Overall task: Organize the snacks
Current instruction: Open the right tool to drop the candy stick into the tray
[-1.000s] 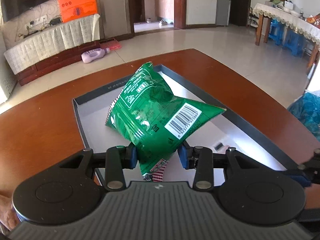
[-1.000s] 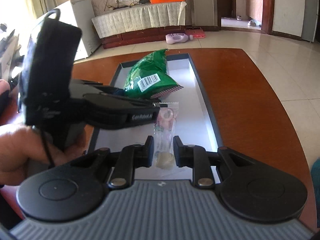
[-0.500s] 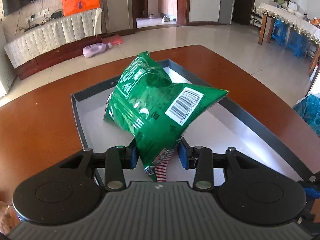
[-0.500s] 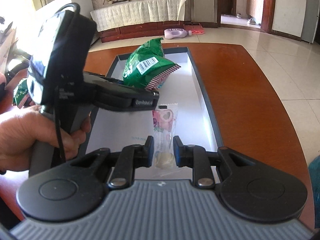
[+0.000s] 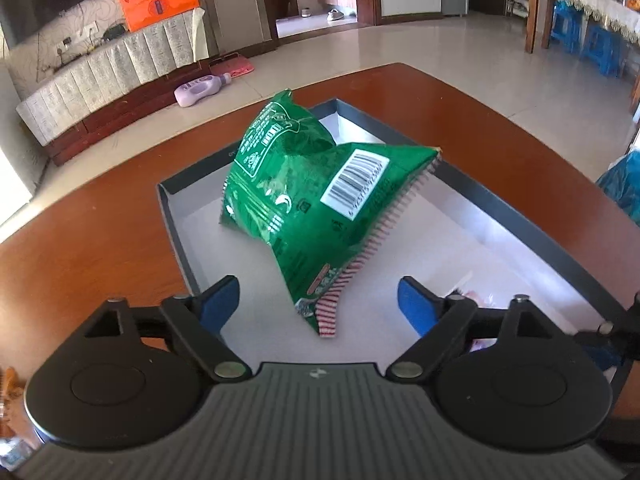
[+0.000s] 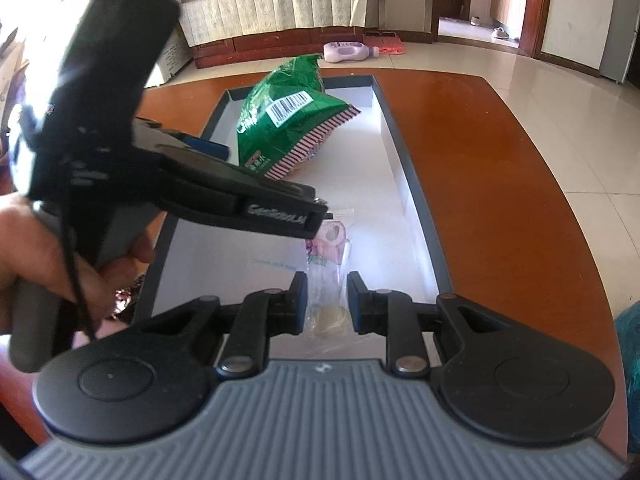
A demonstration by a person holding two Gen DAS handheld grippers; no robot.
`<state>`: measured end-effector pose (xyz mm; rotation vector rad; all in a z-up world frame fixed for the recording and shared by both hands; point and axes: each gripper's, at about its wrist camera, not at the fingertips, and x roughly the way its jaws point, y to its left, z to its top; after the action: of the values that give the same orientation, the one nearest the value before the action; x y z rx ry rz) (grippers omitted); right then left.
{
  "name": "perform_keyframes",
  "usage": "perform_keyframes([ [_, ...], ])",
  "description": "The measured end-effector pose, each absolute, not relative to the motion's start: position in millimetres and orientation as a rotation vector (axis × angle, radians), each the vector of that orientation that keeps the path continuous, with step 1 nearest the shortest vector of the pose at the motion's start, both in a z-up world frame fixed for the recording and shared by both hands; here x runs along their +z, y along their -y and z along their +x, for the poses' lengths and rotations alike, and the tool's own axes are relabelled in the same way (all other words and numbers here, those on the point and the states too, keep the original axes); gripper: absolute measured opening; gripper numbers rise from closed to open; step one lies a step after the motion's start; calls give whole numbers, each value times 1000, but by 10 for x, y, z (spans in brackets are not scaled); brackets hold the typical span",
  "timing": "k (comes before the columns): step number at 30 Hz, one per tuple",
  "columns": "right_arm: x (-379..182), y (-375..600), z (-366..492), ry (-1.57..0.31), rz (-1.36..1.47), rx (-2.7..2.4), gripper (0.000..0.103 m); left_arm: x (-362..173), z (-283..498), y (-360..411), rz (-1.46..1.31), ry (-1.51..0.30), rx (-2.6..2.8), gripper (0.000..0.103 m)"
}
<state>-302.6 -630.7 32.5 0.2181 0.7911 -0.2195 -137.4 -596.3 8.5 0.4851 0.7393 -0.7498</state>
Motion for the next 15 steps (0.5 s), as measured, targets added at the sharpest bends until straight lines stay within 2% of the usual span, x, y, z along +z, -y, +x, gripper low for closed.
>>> perform_keyframes([
  [4,348,6338,-3054,-777,246,-222,29,128,-1601,5907,524,-719,-744,96],
  [5,357,6336,-3065,-769,249,-215,38,137,-1632,5911,534,-715,-742,96],
  [7,368,6343,-3093,-756,246,-211,49,159,-1690,5908,546,-717,-736,96],
  [11,421,6373,-3179,-715,255,-198,52,252,-1809,5897,555,-720,-737,96],
  [13,443,6401,-3232,-696,262,-203,59,303,-1859,5863,542,-719,-738,96],
  [15,457,6433,-3285,-678,274,-200,61,363,-1901,5838,530,-722,-740,96],
])
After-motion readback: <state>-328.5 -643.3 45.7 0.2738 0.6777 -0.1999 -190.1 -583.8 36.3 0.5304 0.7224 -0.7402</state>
